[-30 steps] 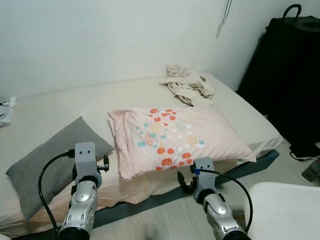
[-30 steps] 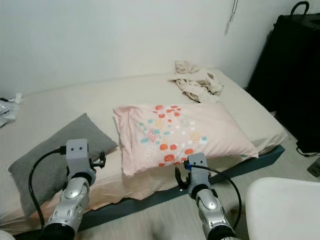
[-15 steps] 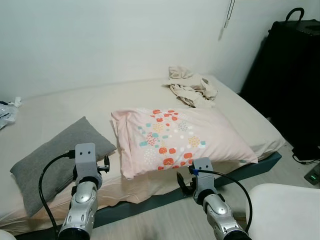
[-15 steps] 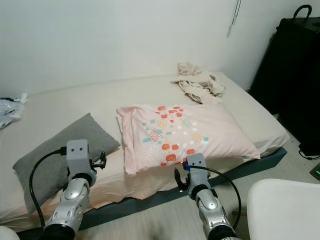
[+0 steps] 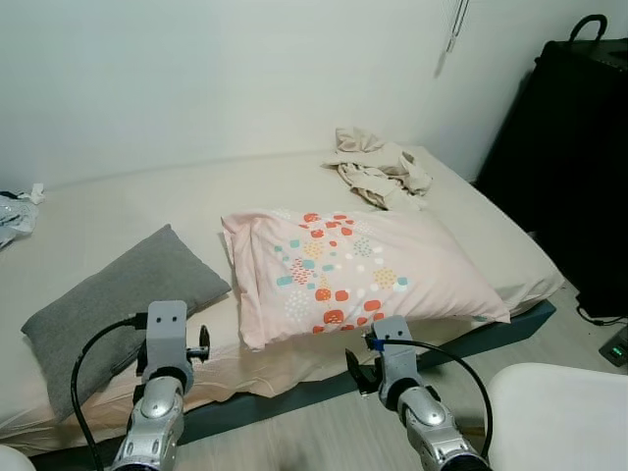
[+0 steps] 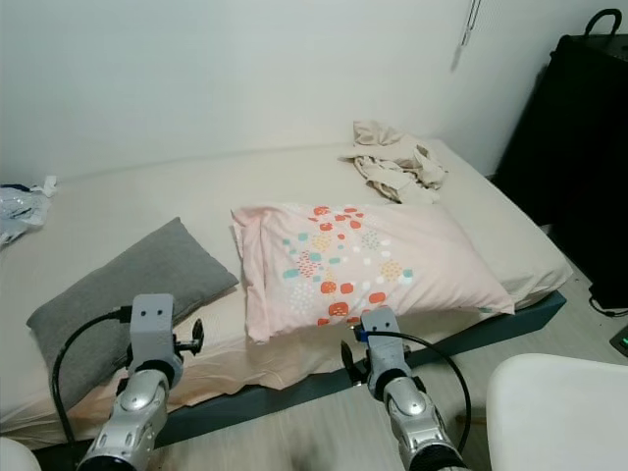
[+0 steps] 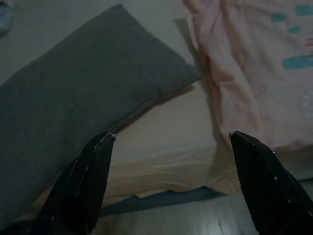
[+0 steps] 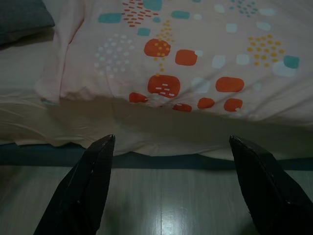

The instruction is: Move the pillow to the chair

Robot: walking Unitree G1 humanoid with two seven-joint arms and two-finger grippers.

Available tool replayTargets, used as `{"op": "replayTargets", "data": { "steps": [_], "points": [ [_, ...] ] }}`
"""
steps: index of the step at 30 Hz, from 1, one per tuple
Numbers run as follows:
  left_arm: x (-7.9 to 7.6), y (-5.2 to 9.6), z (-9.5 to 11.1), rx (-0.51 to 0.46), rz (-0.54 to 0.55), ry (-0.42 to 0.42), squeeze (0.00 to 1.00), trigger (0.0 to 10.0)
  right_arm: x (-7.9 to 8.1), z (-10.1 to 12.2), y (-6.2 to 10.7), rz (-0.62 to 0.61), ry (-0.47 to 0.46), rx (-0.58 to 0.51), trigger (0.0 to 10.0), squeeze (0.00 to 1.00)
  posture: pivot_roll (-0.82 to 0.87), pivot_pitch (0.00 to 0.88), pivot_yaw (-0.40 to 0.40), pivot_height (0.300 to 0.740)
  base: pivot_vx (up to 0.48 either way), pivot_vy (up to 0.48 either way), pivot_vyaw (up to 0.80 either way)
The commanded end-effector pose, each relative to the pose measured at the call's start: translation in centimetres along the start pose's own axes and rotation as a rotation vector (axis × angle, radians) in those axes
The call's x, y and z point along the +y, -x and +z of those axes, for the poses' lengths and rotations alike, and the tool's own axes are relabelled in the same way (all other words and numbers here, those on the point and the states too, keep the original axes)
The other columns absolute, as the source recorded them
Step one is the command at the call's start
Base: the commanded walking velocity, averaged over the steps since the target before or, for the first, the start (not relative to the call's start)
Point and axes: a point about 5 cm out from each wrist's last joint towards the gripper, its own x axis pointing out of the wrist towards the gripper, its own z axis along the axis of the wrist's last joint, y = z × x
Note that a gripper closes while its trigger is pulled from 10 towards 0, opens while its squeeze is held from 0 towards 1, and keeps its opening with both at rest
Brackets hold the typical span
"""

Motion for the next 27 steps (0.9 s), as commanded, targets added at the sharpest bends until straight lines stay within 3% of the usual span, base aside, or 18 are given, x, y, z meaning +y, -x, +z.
{"op": "replayTargets", "data": {
  "steps": [1, 27],
  "points": [
    [-0.17, 0.06, 0.21, -0.021, -0.016, 0.006, 0.0, 10.0, 0.25, -0.34, 0.04, 0.008, -0.003, 0.021, 10.0, 0.0, 0.03, 0.061, -0.036, 0.74, 0.24, 0.0, 0.0],
    [-0.1, -0.05, 0.73, -0.051, -0.008, 0.033, 0.0, 10.0, 0.21, -0.31, 0.11, 0.006, -0.006, 0.014, 10.0, 0.0, 0.02, 0.064, -0.032, 0.74, 0.306, 0.0, 0.0]
  ]
}}
